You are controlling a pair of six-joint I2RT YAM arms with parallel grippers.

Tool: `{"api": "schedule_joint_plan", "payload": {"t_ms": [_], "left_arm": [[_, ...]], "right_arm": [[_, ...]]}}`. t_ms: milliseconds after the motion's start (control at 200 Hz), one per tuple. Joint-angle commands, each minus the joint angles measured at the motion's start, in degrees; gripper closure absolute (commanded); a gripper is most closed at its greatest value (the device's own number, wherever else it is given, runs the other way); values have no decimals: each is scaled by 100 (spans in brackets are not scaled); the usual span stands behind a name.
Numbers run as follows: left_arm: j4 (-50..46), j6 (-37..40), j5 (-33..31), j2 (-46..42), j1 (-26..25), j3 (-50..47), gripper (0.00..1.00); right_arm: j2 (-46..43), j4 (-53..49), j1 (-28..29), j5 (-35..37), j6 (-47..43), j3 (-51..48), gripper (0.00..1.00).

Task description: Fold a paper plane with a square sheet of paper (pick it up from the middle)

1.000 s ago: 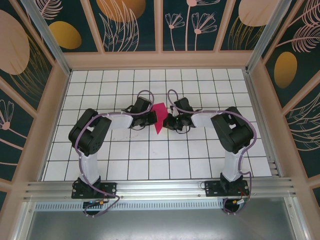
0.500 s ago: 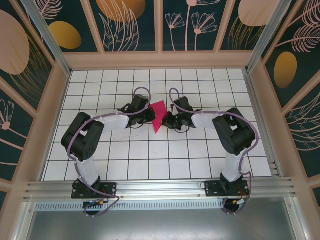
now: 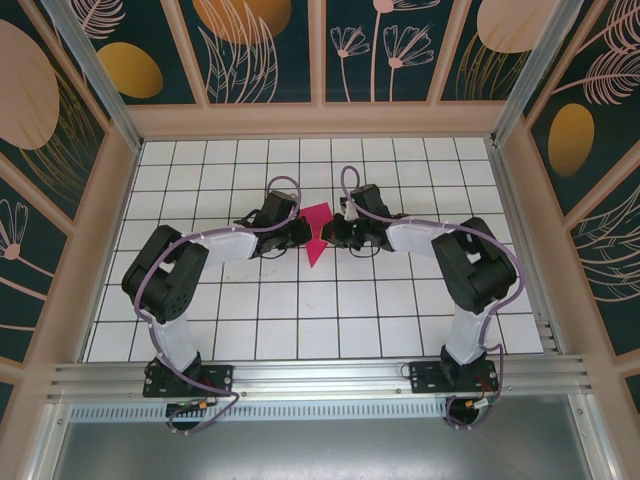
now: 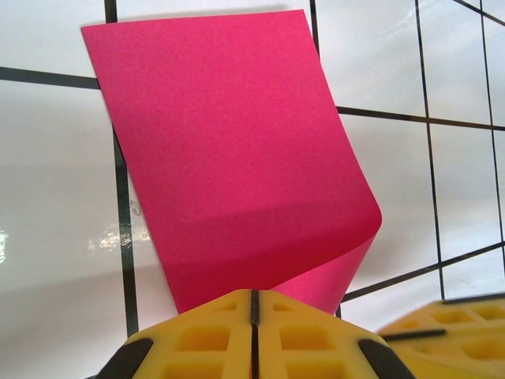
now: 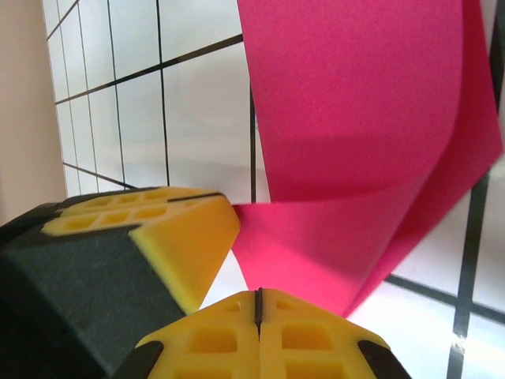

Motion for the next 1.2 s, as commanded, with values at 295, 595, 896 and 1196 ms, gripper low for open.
{"api": "schedule_joint_plan", "payload": {"t_ms": [295, 595, 896, 1196], "left_arm": [[788, -544, 608, -343, 28, -620, 89], [1110, -785, 882, -265, -113, -918, 93], [1246, -812, 1128, -34, -195, -822, 93], [771, -738, 739, 250, -263, -711, 96]], "right_arm": [[813, 104, -17, 165, 183, 506, 100], [914, 180, -9, 132, 240, 480, 100], [941, 143, -13, 141, 277, 481, 100], [786, 297, -96, -24, 253, 383, 100]]}}
